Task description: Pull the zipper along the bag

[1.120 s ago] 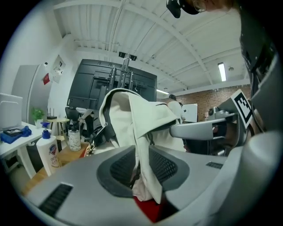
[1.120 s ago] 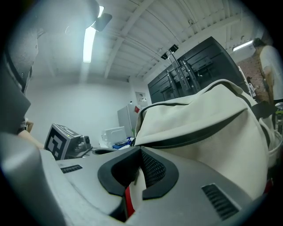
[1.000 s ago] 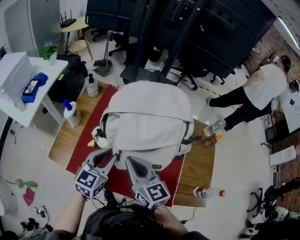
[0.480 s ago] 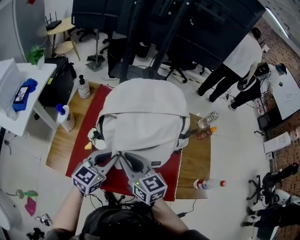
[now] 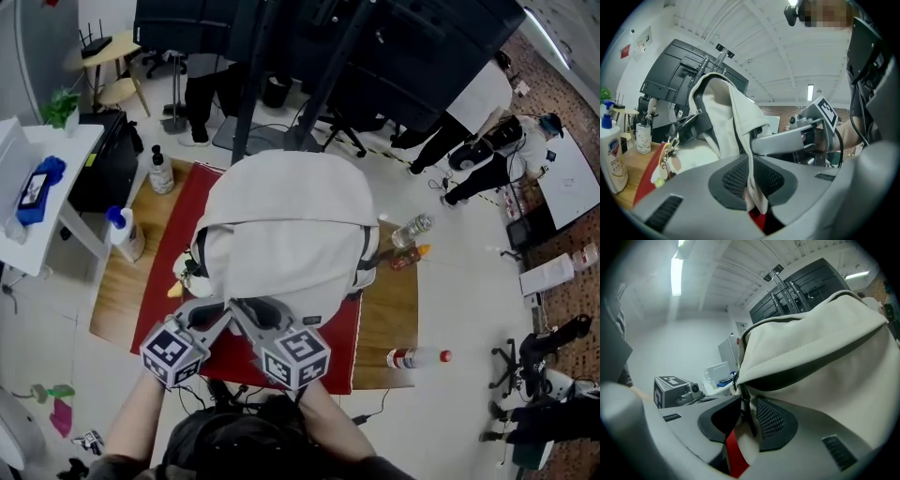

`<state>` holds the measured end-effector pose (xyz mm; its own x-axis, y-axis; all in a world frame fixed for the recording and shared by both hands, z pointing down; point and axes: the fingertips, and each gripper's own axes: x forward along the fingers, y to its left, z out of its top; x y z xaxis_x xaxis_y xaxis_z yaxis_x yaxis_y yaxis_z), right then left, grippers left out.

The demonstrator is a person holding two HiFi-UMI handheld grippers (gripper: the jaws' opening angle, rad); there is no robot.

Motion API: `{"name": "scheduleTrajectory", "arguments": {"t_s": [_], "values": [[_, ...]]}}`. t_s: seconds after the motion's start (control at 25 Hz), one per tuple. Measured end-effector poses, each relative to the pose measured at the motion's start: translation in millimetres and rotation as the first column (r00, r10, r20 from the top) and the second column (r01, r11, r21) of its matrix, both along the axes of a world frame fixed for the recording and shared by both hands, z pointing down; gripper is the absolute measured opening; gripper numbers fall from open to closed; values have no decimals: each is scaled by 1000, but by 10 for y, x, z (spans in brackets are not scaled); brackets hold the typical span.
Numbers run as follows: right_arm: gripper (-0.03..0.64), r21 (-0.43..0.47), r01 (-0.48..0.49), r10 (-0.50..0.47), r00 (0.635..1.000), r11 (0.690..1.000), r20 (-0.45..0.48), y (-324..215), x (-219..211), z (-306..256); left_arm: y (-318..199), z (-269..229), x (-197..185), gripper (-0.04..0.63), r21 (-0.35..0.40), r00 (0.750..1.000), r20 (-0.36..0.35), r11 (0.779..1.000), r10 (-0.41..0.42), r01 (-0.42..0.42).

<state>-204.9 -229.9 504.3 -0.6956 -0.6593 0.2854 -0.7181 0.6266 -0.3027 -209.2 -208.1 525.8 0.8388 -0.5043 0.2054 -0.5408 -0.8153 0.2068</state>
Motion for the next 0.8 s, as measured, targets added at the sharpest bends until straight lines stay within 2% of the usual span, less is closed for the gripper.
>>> {"name": "scheduleTrajectory", "arguments": {"t_s": [0.08, 0.16, 0.36, 0.44, 0.56, 0.64, 0.8], "values": [[88, 6, 22, -22, 1000, 1000, 1, -4, 3, 1, 18, -14, 18, 64, -3, 1000, -2, 1000, 10, -10], [46, 34, 44, -42, 998, 998, -41, 17, -5, -4, 15, -8, 25, 64, -3, 1000, 3, 1000, 4, -4], [40, 115, 97, -79, 985, 989, -155, 181, 99, -134, 21, -59, 4, 61, -27, 996, -11, 996, -87, 86], [37, 134, 137, -117, 983, 981, -143, 288, 149, -231, 82, -113, 17, 60, -14, 994, -9, 994, -105, 105], [37, 153, 170, -159, 984, 974, -79, 381, 221, -345, 176, -221, 67, 60, 14, 993, -4, 993, -114, 114], [35, 178, 183, -171, 982, 967, -81, 403, 262, -375, 216, -231, 93, 60, 30, 992, -1, 992, -122, 122], [35, 200, 207, -191, 977, 958, -93, 407, 317, -401, 265, -293, 139, 58, 13, 988, -23, 988, -151, 152]]}}
